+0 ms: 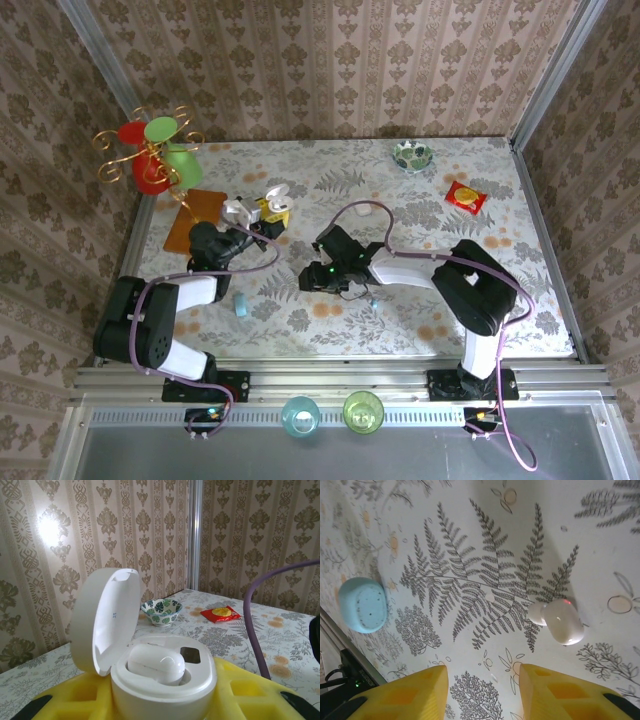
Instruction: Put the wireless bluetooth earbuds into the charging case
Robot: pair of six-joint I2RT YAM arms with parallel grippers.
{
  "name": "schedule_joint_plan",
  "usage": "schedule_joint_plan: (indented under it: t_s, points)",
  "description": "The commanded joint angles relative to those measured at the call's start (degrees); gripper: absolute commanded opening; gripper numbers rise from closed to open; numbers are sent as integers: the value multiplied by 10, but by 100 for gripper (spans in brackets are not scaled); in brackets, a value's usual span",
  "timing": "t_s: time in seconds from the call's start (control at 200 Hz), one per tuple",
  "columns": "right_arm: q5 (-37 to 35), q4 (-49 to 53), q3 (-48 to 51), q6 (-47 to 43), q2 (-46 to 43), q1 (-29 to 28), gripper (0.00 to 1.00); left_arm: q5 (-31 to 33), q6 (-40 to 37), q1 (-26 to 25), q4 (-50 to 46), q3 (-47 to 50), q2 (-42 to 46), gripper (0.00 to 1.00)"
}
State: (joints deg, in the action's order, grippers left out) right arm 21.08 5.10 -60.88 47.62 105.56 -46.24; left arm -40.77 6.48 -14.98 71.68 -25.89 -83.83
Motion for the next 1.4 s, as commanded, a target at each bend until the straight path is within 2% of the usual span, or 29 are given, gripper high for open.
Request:
schedule_joint_plan:
  t_s: [0.0, 0.265, 0.795, 1.03, 1.2, 1.395]
  points:
    - [1, -2, -2, 29, 18, -4, 43, -17, 20, 6, 21, -5, 2, 28]
    - [-56, 32, -16, 12, 28, 12, 43, -24, 20, 5, 21, -10, -3, 28]
    - [-51, 49, -93, -32, 83, 44, 42, -23, 21, 14, 21, -7, 3, 28]
    - [-18, 71, -109, -87, 79, 37, 43, -24, 21, 15, 21, -13, -3, 28]
    - [-86, 67, -77, -105, 22, 21, 45, -20, 19, 15, 22, -10, 0, 28]
    - [-65, 64, -50, -83, 0, -5, 45, -18, 18, 16, 21, -9, 1, 28]
